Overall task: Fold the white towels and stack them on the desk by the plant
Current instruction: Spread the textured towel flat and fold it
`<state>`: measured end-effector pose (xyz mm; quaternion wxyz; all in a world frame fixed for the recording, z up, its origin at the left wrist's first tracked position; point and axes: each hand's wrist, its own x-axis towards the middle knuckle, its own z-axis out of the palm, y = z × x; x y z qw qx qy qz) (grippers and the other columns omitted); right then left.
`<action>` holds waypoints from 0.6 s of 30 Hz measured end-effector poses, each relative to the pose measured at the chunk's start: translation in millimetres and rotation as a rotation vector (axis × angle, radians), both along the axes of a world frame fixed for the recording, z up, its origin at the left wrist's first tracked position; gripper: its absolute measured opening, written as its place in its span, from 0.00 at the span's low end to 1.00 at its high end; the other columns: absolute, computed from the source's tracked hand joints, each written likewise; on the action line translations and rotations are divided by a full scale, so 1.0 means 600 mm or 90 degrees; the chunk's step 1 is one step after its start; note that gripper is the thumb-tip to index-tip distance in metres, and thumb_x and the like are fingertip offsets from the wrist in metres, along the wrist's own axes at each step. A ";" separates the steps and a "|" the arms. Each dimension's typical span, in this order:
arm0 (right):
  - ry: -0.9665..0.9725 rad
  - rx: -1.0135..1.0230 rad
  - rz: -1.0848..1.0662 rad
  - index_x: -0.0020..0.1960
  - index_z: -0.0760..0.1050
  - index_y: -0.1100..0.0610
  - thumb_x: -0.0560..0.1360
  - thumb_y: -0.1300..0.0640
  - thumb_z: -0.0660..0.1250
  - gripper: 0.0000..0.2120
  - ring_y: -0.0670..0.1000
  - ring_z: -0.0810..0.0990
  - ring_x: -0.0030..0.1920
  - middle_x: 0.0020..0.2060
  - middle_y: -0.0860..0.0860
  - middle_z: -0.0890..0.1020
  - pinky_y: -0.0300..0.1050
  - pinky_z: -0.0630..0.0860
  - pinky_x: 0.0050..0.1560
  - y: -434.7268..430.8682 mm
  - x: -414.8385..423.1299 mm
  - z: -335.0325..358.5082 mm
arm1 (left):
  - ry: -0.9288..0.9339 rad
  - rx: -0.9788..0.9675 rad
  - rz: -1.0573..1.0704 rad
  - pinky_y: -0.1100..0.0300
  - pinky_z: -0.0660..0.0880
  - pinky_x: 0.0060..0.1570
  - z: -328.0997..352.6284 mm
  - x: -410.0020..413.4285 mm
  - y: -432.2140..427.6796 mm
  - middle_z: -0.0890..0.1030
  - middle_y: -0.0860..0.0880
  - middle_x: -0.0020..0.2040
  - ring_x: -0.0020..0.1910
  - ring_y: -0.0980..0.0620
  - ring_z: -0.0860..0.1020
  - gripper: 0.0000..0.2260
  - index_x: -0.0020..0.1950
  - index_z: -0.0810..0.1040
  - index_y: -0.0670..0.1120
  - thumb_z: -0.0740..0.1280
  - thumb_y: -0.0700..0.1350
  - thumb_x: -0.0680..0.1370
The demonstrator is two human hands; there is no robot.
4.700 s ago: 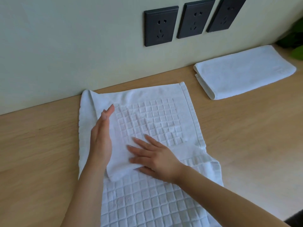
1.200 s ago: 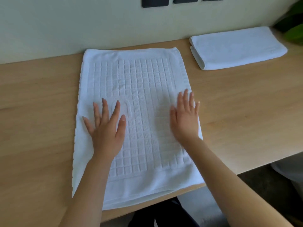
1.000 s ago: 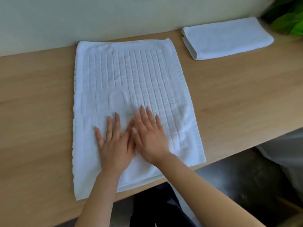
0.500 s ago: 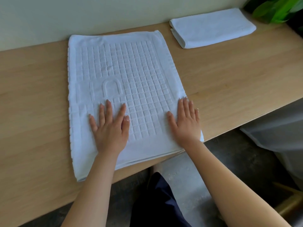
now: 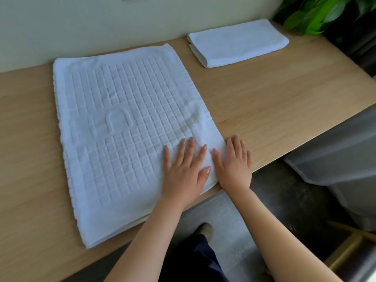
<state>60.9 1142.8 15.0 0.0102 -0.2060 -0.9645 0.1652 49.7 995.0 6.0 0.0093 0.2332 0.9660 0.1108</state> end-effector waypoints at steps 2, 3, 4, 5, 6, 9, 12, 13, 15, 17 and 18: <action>0.083 0.024 -0.046 0.66 0.71 0.57 0.77 0.36 0.55 0.29 0.58 0.66 0.70 0.69 0.54 0.69 0.53 0.58 0.68 -0.002 0.013 -0.006 | 0.004 -0.019 -0.010 0.33 0.45 0.70 0.000 -0.001 -0.001 0.59 0.45 0.77 0.77 0.45 0.53 0.26 0.77 0.57 0.51 0.49 0.60 0.81; 0.104 0.031 -0.065 0.60 0.75 0.57 0.76 0.36 0.57 0.27 0.59 0.70 0.64 0.64 0.54 0.72 0.52 0.62 0.63 -0.003 0.013 -0.006 | 0.002 -0.025 -0.017 0.33 0.45 0.70 0.002 -0.002 -0.001 0.59 0.45 0.77 0.77 0.45 0.53 0.27 0.77 0.58 0.51 0.49 0.60 0.80; 0.110 0.027 -0.076 0.56 0.76 0.57 0.76 0.37 0.60 0.24 0.59 0.71 0.60 0.60 0.54 0.73 0.52 0.62 0.60 -0.004 0.011 -0.003 | -0.002 -0.031 -0.024 0.33 0.45 0.70 0.004 -0.003 -0.001 0.60 0.45 0.77 0.77 0.45 0.54 0.27 0.77 0.58 0.50 0.49 0.61 0.80; 0.109 0.019 -0.075 0.53 0.76 0.57 0.76 0.38 0.62 0.22 0.59 0.71 0.58 0.57 0.54 0.74 0.51 0.62 0.58 -0.004 0.009 0.000 | 0.002 -0.034 -0.032 0.33 0.45 0.70 0.004 -0.003 -0.001 0.60 0.44 0.77 0.77 0.45 0.54 0.28 0.77 0.59 0.49 0.49 0.61 0.80; 0.105 0.011 -0.064 0.51 0.76 0.57 0.76 0.40 0.63 0.20 0.58 0.71 0.56 0.54 0.54 0.75 0.51 0.63 0.57 -0.003 0.008 0.002 | -0.002 -0.035 -0.039 0.34 0.46 0.70 0.005 -0.004 0.000 0.60 0.44 0.77 0.77 0.45 0.55 0.29 0.76 0.60 0.48 0.49 0.62 0.80; 0.071 -0.051 -0.032 0.50 0.72 0.55 0.77 0.41 0.62 0.16 0.55 0.74 0.49 0.45 0.49 0.77 0.52 0.67 0.54 0.002 0.003 0.022 | -0.024 -0.029 -0.058 0.37 0.46 0.71 0.009 -0.008 0.003 0.59 0.43 0.77 0.77 0.47 0.55 0.31 0.76 0.61 0.45 0.49 0.63 0.79; 0.090 -0.229 -0.068 0.51 0.69 0.54 0.77 0.44 0.65 0.14 0.49 0.75 0.41 0.37 0.43 0.73 0.50 0.72 0.49 -0.001 -0.002 0.056 | -0.084 0.059 -0.038 0.46 0.35 0.73 0.028 -0.012 -0.003 0.50 0.49 0.79 0.77 0.58 0.42 0.34 0.78 0.52 0.48 0.42 0.66 0.77; 0.126 -0.299 -0.086 0.53 0.70 0.53 0.76 0.46 0.67 0.14 0.47 0.75 0.40 0.38 0.42 0.73 0.47 0.73 0.46 -0.005 -0.005 0.067 | -0.143 0.134 -0.023 0.50 0.32 0.73 0.035 -0.015 -0.007 0.48 0.54 0.79 0.73 0.67 0.38 0.34 0.79 0.49 0.51 0.41 0.67 0.77; 0.231 -0.419 -0.092 0.56 0.70 0.51 0.74 0.51 0.70 0.14 0.44 0.76 0.42 0.43 0.44 0.76 0.46 0.74 0.44 -0.027 -0.015 0.091 | -0.341 0.376 0.032 0.55 0.33 0.74 0.065 -0.020 -0.008 0.55 0.61 0.75 0.67 0.79 0.41 0.29 0.77 0.49 0.57 0.46 0.68 0.78; 0.328 -0.452 -0.059 0.58 0.70 0.48 0.74 0.55 0.70 0.15 0.43 0.78 0.46 0.46 0.44 0.78 0.44 0.76 0.47 -0.060 -0.027 0.107 | -0.518 0.745 0.096 0.57 0.56 0.74 0.098 -0.024 -0.012 0.70 0.59 0.69 0.68 0.71 0.63 0.24 0.74 0.55 0.59 0.52 0.62 0.80; 0.355 -0.443 -0.027 0.59 0.71 0.49 0.74 0.57 0.69 0.15 0.41 0.78 0.47 0.47 0.43 0.79 0.41 0.76 0.48 -0.079 -0.034 0.112 | -0.558 0.873 0.131 0.63 0.67 0.66 0.102 -0.027 -0.017 0.77 0.56 0.63 0.63 0.66 0.72 0.23 0.74 0.59 0.56 0.53 0.59 0.79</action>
